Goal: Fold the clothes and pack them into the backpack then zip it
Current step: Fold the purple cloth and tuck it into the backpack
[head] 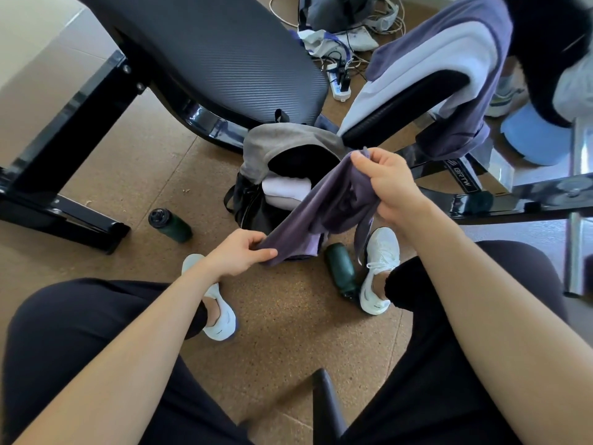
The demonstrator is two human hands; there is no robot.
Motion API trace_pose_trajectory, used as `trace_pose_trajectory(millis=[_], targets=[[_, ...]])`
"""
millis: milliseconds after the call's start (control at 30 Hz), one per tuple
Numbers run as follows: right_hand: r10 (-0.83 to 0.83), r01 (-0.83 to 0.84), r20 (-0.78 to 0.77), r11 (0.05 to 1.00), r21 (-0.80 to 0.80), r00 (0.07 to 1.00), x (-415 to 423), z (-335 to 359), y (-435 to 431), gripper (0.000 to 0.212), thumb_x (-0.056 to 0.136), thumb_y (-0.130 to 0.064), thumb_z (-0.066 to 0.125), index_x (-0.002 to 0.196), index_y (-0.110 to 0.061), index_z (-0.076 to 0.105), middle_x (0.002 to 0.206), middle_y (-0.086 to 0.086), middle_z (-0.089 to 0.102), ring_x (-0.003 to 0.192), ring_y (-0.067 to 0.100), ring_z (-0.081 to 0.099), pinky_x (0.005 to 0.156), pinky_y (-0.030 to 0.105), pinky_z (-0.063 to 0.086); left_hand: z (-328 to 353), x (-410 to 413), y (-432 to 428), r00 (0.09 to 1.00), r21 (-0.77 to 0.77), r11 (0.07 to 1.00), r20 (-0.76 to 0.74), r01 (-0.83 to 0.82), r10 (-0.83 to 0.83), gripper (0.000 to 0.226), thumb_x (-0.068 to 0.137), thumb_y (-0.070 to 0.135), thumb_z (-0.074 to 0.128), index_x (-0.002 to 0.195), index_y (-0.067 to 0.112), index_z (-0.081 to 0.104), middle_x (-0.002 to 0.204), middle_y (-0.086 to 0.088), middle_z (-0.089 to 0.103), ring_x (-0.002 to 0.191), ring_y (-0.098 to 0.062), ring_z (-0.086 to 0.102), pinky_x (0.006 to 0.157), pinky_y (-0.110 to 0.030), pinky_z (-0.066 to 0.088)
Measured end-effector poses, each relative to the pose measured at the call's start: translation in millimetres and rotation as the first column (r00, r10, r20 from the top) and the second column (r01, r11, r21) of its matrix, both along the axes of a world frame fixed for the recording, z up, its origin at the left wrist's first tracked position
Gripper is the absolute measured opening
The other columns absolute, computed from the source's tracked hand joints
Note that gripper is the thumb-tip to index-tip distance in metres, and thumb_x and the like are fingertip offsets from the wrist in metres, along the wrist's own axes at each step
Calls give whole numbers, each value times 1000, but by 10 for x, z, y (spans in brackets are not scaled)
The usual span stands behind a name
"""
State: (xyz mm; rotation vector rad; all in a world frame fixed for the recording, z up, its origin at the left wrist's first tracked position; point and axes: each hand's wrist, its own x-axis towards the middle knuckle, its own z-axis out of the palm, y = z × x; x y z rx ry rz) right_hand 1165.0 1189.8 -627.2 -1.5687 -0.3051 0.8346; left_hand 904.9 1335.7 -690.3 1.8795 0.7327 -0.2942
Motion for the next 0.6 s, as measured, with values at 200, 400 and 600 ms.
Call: trace_pose_trajectory(millis=[200,400,600], targets=[[-15,16,71,1000,-14,997,-3,-68,5,6,94,-15,69,98,-11,71,85,12,68,83,23,66,89,46,58,115,59,-7,935,-112,949,174,-294,310,23,94,29,72,99,7,73,97,-28,69,84,-26,64,81,-45,50],[154,-155,103,988,-1,983,-230,22,-37,13,90,-3,73,101,-10,70,76,6,68,75,20,63,78,34,54,401,211,-140,868,-342,872,233,-350,439,15,95,17,70,95,2,70,86,-10,70,82,-18,64,77,-32,51],[259,-267,223,964,8,940,-581,63,-38,8,86,-1,78,92,-4,73,81,16,74,71,12,68,69,25,57,509,292,-306,853,-512,785,173,-349,493,14,98,14,65,105,2,69,95,-16,65,88,-24,62,75,-31,54]])
